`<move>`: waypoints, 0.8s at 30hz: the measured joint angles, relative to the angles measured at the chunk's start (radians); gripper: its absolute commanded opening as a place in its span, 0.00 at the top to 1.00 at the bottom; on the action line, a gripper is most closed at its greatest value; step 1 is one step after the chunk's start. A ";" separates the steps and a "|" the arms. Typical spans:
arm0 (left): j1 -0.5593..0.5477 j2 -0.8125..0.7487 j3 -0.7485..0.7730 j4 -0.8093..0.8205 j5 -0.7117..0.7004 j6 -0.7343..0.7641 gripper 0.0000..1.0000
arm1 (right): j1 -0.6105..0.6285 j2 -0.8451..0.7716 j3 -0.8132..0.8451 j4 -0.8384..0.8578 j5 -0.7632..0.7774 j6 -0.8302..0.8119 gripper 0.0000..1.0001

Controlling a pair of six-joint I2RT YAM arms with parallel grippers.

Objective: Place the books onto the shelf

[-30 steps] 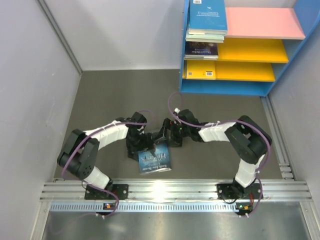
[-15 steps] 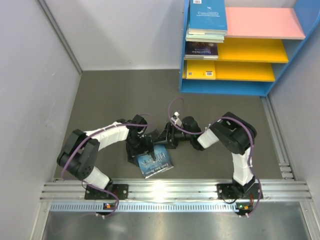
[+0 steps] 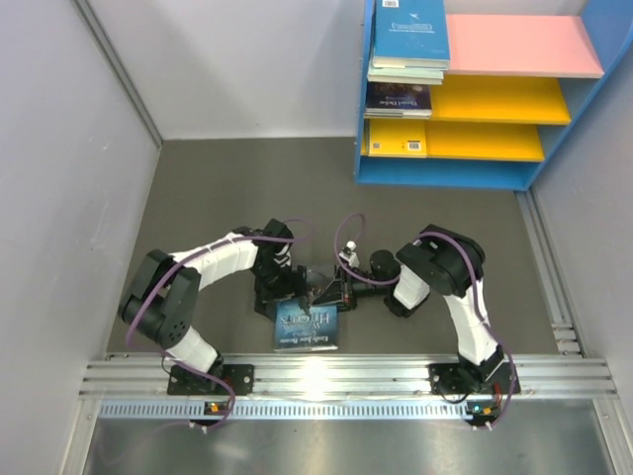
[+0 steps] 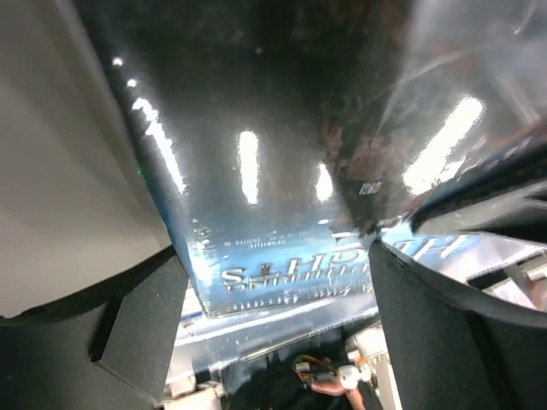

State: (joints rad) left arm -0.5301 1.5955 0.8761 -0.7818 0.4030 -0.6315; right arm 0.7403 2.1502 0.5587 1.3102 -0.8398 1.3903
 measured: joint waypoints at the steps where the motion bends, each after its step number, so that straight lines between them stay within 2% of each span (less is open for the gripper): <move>1: 0.002 0.000 0.009 -0.011 -0.006 0.000 0.12 | 0.000 0.001 -0.002 -0.006 0.003 -0.011 1.00; 5: 0.008 -0.001 0.067 -0.042 -0.056 -0.008 0.10 | -0.006 -0.077 -0.007 -0.129 0.020 -0.033 1.00; 9: 0.060 -0.031 0.233 0.018 -0.064 -0.041 0.05 | -0.037 -0.335 0.010 -0.605 0.040 -0.221 1.00; 11: 0.105 -0.076 0.315 0.065 -0.047 -0.052 0.04 | -0.054 -0.458 0.068 -0.901 0.067 -0.347 1.00; 14: 0.184 -0.161 0.382 0.145 0.002 -0.073 0.02 | -0.120 -0.584 0.175 -1.206 0.091 -0.470 1.00; 16: 0.237 -0.203 0.396 0.207 0.055 -0.092 0.02 | -0.192 -0.655 0.243 -1.332 0.091 -0.512 1.00; 19: 0.270 -0.209 0.394 0.311 0.145 -0.139 0.02 | -0.294 -0.729 0.324 -1.426 0.082 -0.533 1.00; 24: 0.271 -0.168 0.286 0.647 0.335 -0.324 0.02 | -0.405 -0.807 0.420 -1.487 0.029 -0.496 1.00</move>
State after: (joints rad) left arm -0.2592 1.4273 1.1622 -0.1349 0.7376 -0.9558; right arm 0.3355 1.3430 0.9791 -0.1768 -0.8108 0.8940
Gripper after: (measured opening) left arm 0.978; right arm 0.248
